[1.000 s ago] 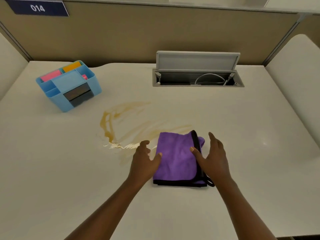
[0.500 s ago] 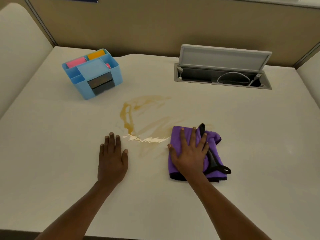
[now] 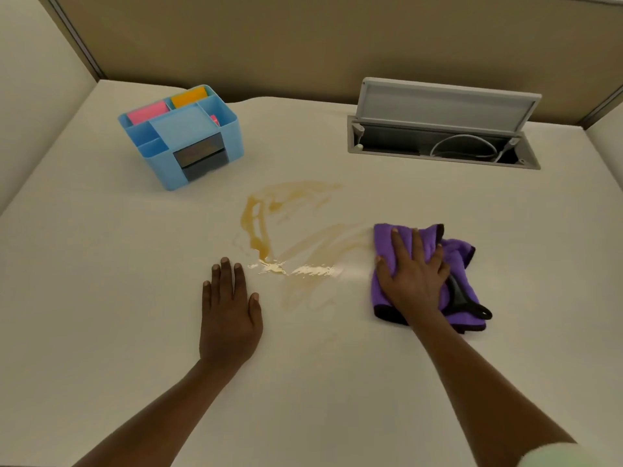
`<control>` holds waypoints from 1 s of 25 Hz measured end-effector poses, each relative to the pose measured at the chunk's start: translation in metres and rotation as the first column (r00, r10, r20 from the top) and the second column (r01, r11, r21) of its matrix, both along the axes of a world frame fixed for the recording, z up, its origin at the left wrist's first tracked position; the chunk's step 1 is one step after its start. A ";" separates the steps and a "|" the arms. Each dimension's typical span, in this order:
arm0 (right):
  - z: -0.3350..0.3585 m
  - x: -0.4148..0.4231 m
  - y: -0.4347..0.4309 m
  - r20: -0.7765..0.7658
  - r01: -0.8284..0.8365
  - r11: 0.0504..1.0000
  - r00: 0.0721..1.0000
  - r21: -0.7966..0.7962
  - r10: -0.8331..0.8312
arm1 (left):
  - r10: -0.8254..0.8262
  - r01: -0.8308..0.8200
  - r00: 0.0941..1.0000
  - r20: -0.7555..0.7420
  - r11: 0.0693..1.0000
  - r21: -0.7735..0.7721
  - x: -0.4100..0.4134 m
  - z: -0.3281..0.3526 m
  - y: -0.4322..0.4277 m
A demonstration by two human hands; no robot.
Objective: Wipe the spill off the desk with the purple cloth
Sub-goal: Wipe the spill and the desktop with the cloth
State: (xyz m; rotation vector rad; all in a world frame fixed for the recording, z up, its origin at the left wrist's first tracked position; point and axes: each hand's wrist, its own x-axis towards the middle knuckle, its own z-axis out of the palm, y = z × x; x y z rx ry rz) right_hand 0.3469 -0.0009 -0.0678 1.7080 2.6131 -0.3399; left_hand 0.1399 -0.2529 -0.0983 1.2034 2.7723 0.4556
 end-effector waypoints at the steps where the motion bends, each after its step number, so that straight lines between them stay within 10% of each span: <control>1: -0.003 -0.008 -0.013 -0.011 -0.009 1.000 1.000 0.022 0.009 | -0.002 0.002 1.000 -0.006 1.000 0.005 0.000 0.000 -0.001; 7: -0.020 0.074 -0.085 -0.024 -0.486 0.873 0.873 0.039 0.487 | 0.000 0.002 1.000 -0.028 0.997 0.073 0.005 0.001 -0.005; 13: 0.003 0.002 0.038 -0.050 -0.065 0.998 0.997 0.020 0.066 | -0.008 0.015 0.997 -0.080 0.996 0.092 0.007 -0.006 -0.004; 20: -0.013 0.080 -0.059 -0.056 -0.588 0.809 0.807 0.016 0.588 | 0.009 0.003 0.996 -0.090 0.992 0.130 0.024 -0.007 -0.016; 25: 0.005 0.030 0.061 0.004 -0.205 0.978 0.979 0.027 0.205 | 0.024 -0.011 0.995 -0.094 0.991 0.135 0.037 -0.007 -0.025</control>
